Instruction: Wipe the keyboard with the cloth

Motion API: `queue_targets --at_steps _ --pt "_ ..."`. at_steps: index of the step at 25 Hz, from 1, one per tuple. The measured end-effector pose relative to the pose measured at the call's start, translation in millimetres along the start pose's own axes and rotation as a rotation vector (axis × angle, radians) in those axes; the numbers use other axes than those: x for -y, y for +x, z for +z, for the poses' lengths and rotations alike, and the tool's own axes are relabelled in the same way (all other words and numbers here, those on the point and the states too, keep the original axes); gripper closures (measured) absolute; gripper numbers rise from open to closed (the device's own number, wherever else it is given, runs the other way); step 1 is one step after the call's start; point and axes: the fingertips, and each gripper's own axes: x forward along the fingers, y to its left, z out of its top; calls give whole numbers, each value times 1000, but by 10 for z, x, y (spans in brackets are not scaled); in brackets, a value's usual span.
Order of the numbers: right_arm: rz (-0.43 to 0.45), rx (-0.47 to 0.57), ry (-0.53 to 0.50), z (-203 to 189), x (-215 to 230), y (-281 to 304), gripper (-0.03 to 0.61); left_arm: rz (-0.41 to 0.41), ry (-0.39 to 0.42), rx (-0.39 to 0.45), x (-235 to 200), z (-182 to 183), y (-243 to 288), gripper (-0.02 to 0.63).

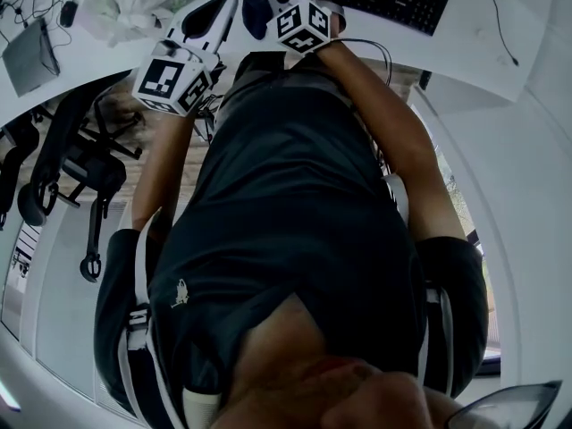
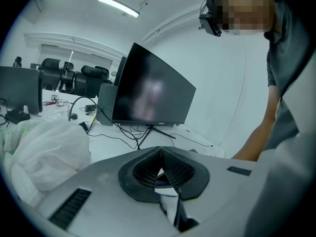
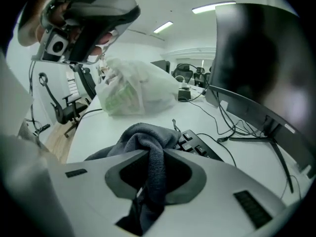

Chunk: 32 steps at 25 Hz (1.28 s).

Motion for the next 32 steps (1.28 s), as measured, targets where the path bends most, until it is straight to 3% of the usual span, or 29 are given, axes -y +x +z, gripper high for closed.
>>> queue_targets --at_steps 2,4,12,18,24,28,32 --pt "54 5 -69 -3 -42 -21 505 7 -5 2 -64 2 -24 609" --pt "50 -8 -138 -44 68 -51 505 9 -9 6 -115 14 -45 609" --pt "-96 -48 18 34 796 59 505 8 -19 15 -329 56 -120 609" --pt "-319 -117 307 -717 1324 -700 505 22 -37 35 -523 85 -187 609" --pt "-560 -302 436 -1680 1742 -1524 508 11 -48 45 -643 74 -210 609" --pt "-576 -321 349 -1451 1699 -1368 511 -2 -49 49 -647 81 -182 609" --pt "-468 -221 164 -751 1362 -710 511 -10 -41 56 -594 112 -160 609"
